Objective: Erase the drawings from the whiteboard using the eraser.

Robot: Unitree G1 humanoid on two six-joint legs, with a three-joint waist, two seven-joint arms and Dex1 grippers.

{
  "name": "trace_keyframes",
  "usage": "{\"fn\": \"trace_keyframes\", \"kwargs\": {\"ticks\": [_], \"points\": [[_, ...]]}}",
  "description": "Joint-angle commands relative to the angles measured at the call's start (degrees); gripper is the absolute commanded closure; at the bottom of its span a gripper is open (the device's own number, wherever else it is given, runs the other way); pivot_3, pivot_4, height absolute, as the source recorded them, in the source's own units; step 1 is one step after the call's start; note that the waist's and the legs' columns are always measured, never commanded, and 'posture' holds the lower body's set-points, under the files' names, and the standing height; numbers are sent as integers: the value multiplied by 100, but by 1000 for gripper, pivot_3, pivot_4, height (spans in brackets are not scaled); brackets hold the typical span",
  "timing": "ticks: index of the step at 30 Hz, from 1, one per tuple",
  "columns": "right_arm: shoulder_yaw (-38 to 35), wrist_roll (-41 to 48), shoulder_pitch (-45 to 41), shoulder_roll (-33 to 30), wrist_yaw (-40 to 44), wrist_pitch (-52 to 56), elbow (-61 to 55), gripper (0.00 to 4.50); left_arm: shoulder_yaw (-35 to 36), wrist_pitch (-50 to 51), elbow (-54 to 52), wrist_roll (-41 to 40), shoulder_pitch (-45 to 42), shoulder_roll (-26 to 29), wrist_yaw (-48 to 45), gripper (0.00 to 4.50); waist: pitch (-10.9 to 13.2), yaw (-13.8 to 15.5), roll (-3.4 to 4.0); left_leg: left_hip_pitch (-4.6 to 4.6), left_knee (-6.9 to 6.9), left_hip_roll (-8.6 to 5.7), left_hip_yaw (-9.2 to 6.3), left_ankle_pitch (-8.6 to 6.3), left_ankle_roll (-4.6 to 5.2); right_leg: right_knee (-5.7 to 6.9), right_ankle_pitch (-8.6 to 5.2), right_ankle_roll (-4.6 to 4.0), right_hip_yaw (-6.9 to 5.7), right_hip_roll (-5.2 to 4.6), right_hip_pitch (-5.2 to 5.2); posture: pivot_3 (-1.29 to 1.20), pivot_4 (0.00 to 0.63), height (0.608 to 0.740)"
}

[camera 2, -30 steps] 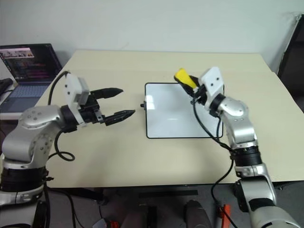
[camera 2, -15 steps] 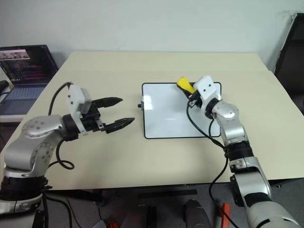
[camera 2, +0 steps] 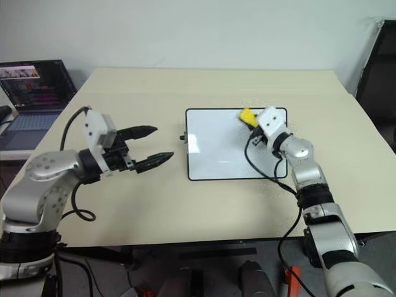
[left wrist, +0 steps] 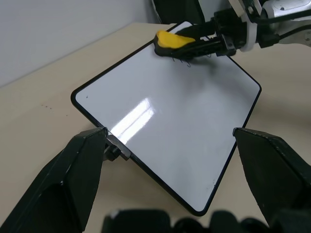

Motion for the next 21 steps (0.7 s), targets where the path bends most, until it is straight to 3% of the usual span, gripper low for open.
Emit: {"fn": "trace_keyframes", "kwargs": {"ticks": [1, 5, 12, 21], "points": [[320, 23, 439, 38, 510, 588, -197, 3505, 235, -253, -134, -75, 11, -81, 41, 0, -2, -21, -1, 2, 0, 0, 2, 0, 0, -1, 0, 0, 4, 0, 1, 0, 150, 740], [107, -9, 245, 94, 135, 622, -137, 3505, 279, -548, 10, -10, 129, -248, 54, 0, -2, -33, -1, 19, 3, 2, 7, 6, 4, 3, 15, -4, 13, 6, 7, 0, 150, 740], [-192, -339, -741, -127, -1185, 481, 1246, 3506, 174, -1205, 168, 203, 472, -656, 105, 0, -4, -16, -6, 23, 6, 0, 13, 52, 15, -6, 36, -15, 28, 12, 9, 0, 150, 740], [-152, -401, -813, -44, -1345, 389, 1591, 3506, 195, -1641, 213, 241, 956, -1017, 178, 0, -18, 13, -21, 19, 2, 2, 14, 53, 18, -15, 50, -39, 28, 11, 13, 0, 150, 740]]}}
